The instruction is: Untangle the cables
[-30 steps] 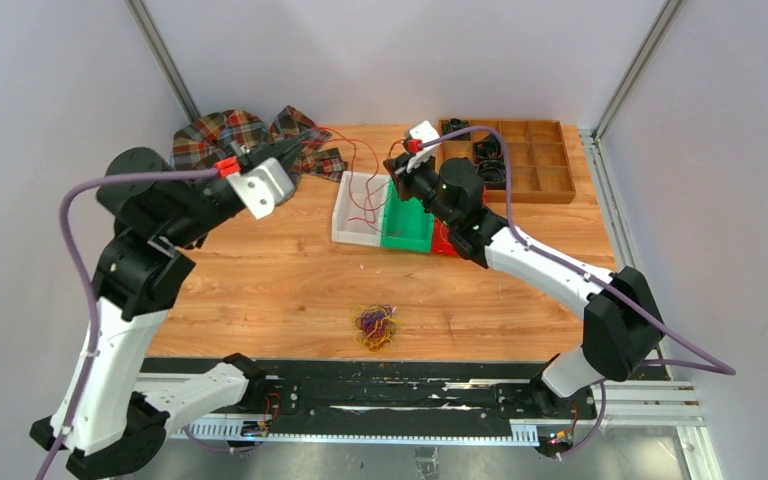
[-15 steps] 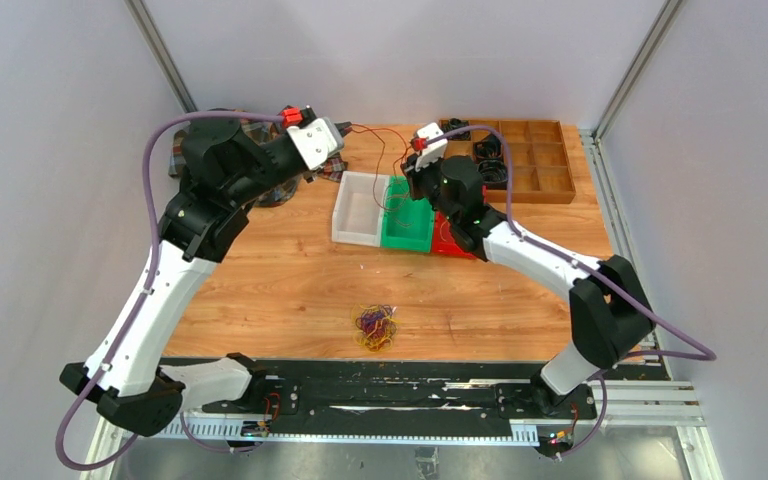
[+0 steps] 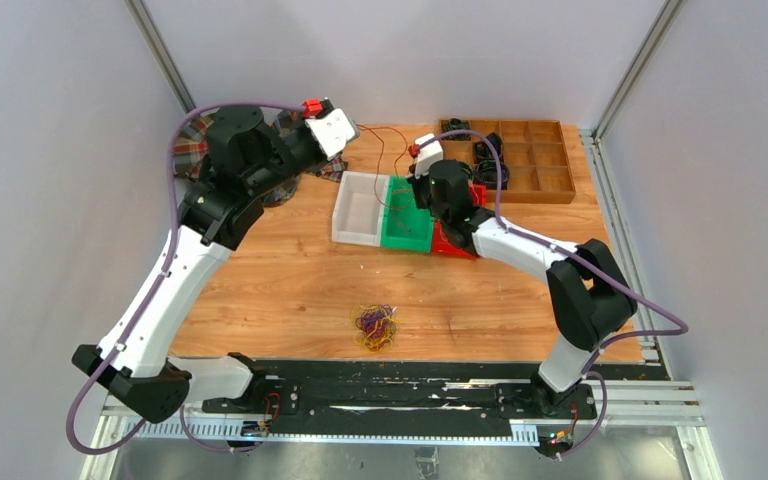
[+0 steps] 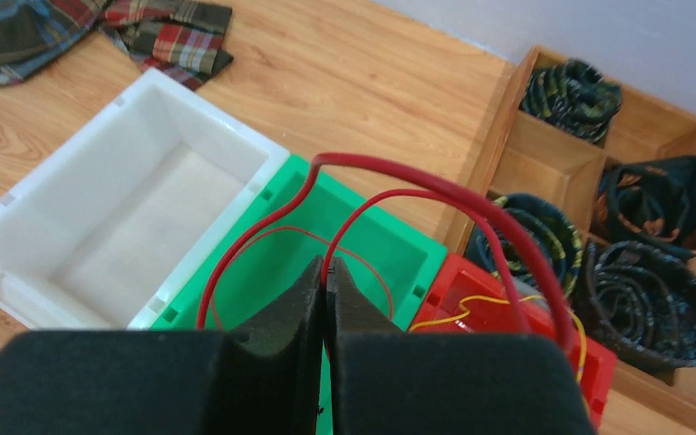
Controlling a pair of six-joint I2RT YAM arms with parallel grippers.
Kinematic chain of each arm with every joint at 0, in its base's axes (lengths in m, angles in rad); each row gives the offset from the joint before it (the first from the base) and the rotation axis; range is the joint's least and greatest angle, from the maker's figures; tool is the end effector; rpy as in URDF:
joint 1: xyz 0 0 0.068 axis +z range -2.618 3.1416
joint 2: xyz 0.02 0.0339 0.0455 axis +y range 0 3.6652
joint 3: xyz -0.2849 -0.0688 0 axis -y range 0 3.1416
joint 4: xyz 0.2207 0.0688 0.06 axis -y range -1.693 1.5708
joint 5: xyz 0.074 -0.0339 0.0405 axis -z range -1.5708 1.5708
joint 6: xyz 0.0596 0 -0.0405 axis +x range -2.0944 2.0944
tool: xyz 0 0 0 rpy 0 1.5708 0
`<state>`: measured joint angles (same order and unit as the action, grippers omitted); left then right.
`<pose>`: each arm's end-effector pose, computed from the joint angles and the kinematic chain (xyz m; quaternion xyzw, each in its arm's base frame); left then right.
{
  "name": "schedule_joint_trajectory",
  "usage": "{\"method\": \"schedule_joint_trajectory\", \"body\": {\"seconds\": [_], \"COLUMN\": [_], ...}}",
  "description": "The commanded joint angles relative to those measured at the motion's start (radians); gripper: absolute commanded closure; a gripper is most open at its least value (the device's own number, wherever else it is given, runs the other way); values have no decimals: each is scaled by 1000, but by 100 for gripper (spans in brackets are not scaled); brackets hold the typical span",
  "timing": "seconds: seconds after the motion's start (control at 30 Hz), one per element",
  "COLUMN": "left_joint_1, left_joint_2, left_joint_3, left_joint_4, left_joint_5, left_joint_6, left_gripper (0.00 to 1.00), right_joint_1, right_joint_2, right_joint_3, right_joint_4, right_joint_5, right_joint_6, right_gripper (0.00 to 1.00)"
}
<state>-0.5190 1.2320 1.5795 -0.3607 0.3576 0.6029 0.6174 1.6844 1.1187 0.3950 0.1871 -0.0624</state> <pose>0.2000 -0.1383 0.5121 0.4784 0.5266 -0.0975 0.6959 0.3337 0.2233 0.3064 -0.1971 0.7380 0.1070 0.6365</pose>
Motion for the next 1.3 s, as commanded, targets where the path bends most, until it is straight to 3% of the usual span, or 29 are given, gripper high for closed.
{"method": "schedule_joint_trajectory", "body": {"seconds": [0.0, 0.1, 0.23, 0.4, 0.8, 1.27], "left_joint_1": [-6, -4, -4, -4, -35, -67], "left_joint_2": [45, 82, 143, 247, 468, 564], "left_joint_3": [-4, 5, 25, 113, 421, 423], "left_joint_4": [9, 35, 48, 45, -41, 61], "left_joint_5": [-137, -221, -249, -261, -118, -61], "left_joint_6": [5, -17, -49, -98, -276, -442], "left_gripper": [99, 100, 100, 100, 100, 100], "right_joint_1": [-22, -31, -56, -78, -77, -76], "right_joint_2": [30, 33, 26, -38, -336, -539], "right_joint_3": [23, 14, -3, -57, -334, -496], "right_joint_4": [-25, -25, -44, -37, 48, 24], "right_joint_5": [-36, -80, -135, -174, -66, 31], "right_joint_6": [64, 118, 205, 287, 331, 319], "right_gripper": [96, 89, 62, 38, 36, 40]}}
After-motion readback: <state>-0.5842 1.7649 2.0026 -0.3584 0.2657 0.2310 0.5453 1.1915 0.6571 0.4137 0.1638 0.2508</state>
